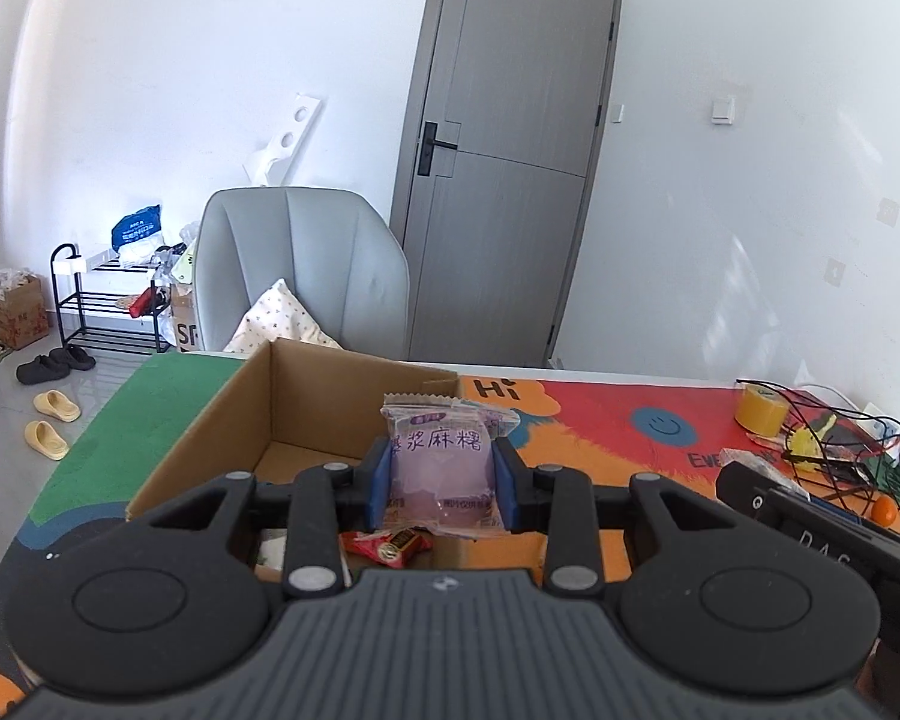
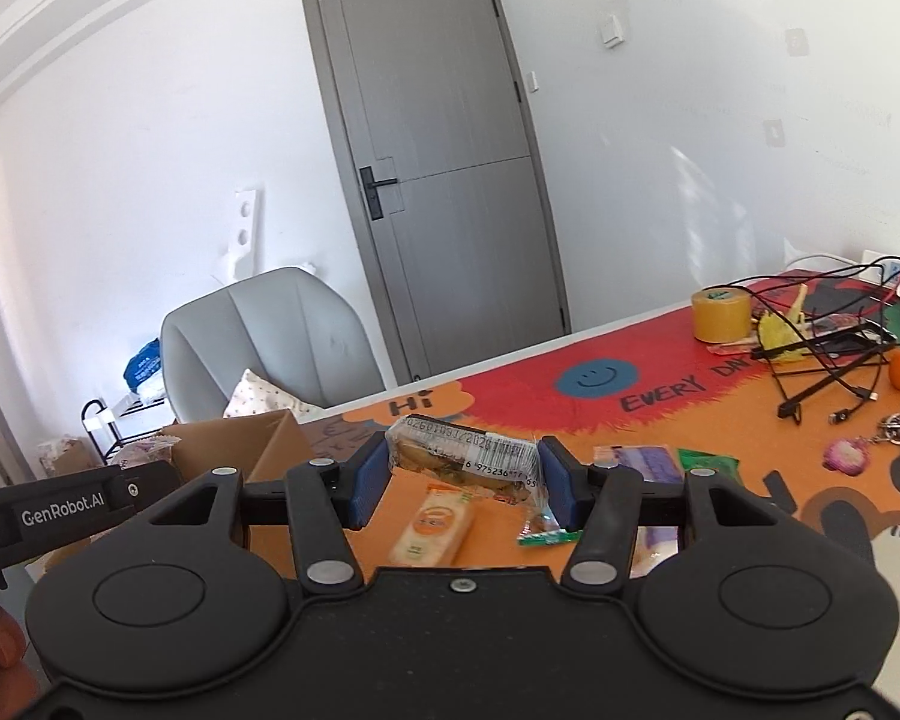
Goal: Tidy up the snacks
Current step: 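Carry the purple pack and clear biscuit pack over the cardboard box, then open both grippers to release the two packs into the box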
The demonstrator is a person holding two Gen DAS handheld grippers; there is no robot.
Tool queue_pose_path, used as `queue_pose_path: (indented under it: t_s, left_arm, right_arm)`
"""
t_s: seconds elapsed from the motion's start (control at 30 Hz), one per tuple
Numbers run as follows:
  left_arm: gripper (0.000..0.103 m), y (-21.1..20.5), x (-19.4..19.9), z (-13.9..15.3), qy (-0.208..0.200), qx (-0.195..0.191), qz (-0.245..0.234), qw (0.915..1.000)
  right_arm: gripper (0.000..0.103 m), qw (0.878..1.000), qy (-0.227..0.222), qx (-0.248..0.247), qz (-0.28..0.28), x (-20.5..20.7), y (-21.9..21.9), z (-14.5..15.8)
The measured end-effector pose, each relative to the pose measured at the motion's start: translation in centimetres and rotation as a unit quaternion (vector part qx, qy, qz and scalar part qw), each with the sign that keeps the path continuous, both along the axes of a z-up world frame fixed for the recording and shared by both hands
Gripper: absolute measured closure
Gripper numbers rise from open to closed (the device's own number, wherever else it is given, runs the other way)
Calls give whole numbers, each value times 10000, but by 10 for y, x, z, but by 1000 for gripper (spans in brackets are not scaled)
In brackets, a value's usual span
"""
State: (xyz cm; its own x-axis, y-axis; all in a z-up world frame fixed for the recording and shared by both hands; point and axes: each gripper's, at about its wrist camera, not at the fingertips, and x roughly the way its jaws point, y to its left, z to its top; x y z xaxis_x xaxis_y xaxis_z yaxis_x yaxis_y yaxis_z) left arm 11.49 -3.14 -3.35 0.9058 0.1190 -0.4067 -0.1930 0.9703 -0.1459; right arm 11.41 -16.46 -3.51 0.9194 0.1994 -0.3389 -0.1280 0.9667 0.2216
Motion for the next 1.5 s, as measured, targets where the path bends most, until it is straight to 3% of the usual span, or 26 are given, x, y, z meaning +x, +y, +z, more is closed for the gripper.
queue_pose_path:
  t_s: [0.9,1.03,1.33,1.5]
  left_arm:
    - [69,77,44,-18,302,-199,688,9970]
    - [61,86,42,-17,235,-339,734,9965]
    - [58,109,27,-11,237,-488,1088,9926]
    - [45,116,21,-8,183,-474,1276,9905]
  right_arm:
    - [50,9971,222,47,723,50,73,-10]
    - [50,9962,266,43,828,56,83,-8]
    - [50,9927,313,101,1164,65,109,-3]
    - [44,9887,288,212,1458,68,120,0]
